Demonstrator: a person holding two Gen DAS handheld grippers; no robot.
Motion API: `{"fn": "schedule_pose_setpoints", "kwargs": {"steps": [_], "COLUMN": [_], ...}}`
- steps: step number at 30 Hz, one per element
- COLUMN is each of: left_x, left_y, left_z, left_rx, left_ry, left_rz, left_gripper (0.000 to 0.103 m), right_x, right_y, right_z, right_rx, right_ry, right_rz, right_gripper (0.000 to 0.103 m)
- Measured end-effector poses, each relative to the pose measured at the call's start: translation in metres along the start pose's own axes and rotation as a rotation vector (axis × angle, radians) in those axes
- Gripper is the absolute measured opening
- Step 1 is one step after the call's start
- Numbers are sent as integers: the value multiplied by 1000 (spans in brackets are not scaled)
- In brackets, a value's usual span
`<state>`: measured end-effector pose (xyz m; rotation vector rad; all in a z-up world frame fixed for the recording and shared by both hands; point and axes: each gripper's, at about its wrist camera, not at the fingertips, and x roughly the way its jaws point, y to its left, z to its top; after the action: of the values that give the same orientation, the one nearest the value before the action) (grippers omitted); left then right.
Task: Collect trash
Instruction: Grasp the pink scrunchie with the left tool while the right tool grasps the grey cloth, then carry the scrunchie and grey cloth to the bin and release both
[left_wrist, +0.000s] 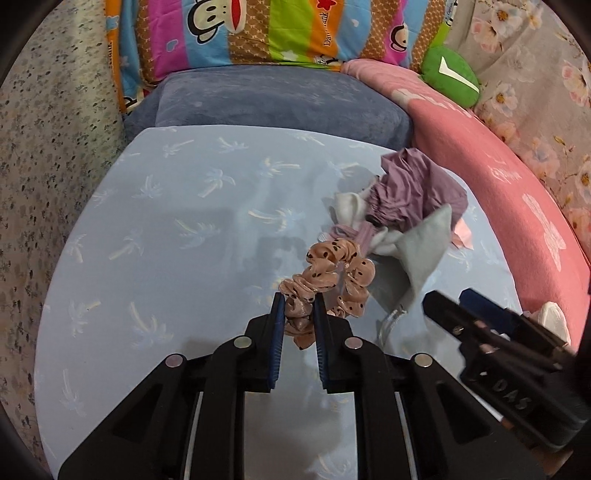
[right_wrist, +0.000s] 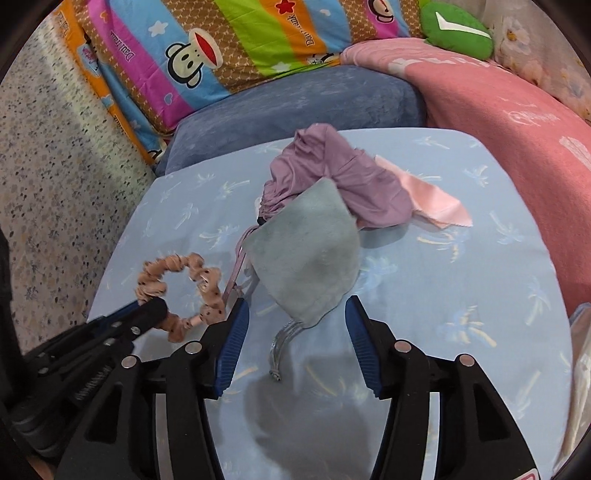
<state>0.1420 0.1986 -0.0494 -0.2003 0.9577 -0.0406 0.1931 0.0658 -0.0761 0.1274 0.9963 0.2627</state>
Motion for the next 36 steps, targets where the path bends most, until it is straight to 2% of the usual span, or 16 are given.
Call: {"fn": "schedule_pose_setpoints", "kwargs": {"steps": [6, 7, 8, 9, 11, 14, 23, 36], "left_x": [-1, -1, 0, -1, -3, -6, -25, -58], "left_y": [0, -1, -3, -3, -7, -13, -50, -138], "left_z": [6, 6, 7, 6, 5, 4, 0, -22], "left_rx": [-2, -1, 2, 4, 9, 21, 72, 207], "left_ry": [-11, -11, -12, -12, -13, -18, -46, -87], "left_rz": [-10, -13, -16, -18, -25, -37, -83, -167], "left_gripper": [16, 16, 16, 16, 16, 16, 16, 16], "right_x": [25, 27, 27, 27, 23, 11, -53, -160], "right_y": [-4, -6, -10, -13, -19, -30, -48, -99], "right_z": [3, 3, 3, 3, 0, -4, -15, -44], "right_rx": [39, 48, 59, 67, 81, 102, 123, 177], "right_ry": [24, 26, 26, 27, 22, 1, -90, -229], "right_rz": [-23, -28, -28, -30, -39, -49, -61, -83], "right_gripper": [54, 51, 41, 26, 13, 4, 4, 4]}}
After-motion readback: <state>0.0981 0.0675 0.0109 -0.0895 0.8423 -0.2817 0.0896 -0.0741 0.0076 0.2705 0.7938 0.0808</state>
